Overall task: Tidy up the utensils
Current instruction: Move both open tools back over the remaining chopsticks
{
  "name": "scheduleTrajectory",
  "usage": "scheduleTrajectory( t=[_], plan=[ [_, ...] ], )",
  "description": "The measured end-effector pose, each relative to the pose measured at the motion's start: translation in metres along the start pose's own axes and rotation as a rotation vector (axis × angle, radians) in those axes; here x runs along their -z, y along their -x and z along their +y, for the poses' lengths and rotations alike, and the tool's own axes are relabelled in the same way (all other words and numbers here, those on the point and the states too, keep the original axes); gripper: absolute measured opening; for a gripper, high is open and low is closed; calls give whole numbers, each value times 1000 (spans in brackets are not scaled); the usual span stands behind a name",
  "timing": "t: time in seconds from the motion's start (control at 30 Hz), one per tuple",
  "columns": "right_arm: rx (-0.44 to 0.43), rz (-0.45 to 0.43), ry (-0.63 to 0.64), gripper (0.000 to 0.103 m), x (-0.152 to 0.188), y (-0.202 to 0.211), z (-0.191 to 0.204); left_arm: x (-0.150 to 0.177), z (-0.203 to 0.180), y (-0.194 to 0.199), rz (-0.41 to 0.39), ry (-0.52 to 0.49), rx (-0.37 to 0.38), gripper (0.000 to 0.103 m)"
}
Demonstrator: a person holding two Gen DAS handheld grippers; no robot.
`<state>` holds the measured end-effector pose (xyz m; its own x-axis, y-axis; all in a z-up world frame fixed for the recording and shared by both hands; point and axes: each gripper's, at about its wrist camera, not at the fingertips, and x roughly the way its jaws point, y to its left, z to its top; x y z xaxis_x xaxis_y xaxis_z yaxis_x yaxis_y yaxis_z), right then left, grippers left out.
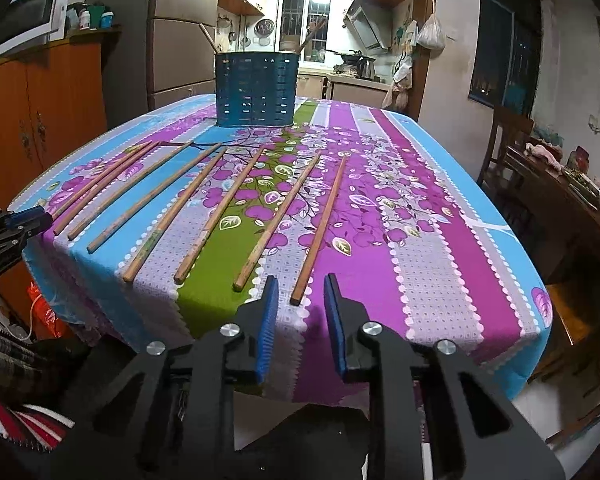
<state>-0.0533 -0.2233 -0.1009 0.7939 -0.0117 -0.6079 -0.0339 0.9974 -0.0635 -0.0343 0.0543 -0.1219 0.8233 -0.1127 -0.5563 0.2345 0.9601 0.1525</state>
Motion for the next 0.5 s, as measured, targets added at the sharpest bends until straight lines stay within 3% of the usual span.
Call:
scheduleTrajectory(
  t=[0.5],
  plan=[
    [-1,27,-34,17,1,-11,-2,4,3,-2,-23,27,31,21]
  ],
)
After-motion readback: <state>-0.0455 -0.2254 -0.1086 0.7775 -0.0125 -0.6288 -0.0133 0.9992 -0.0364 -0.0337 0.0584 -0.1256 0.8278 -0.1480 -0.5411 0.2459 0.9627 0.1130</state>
